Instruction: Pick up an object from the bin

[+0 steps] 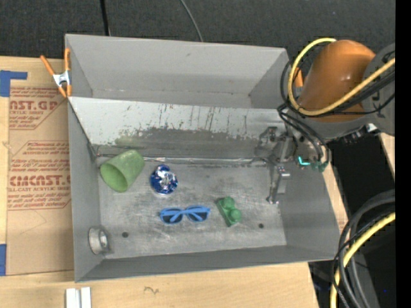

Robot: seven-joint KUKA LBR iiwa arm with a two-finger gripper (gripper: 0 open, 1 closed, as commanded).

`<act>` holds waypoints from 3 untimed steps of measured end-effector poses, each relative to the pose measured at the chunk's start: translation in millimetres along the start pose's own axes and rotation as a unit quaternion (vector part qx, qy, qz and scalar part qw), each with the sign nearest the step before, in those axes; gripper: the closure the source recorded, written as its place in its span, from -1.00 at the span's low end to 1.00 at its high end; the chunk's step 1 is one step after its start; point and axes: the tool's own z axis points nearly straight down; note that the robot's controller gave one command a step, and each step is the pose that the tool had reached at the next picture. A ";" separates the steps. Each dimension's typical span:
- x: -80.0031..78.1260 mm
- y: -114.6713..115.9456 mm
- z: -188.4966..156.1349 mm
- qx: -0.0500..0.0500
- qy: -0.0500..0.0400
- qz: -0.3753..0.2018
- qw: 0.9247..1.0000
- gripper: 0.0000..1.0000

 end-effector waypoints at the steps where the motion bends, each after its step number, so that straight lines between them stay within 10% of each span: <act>1: 4.1 44.4 112.1 0.001 0.000 -0.023 1.000 -1.00; 2: 59.7 77.3 122.8 0.001 -0.009 -0.144 0.990 -1.00; 3: 34.4 159.0 123.5 0.000 -0.006 -0.219 0.976 -1.00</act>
Offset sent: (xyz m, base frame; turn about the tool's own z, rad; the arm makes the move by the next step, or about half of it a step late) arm -0.0035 0.0434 -0.1086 -0.0418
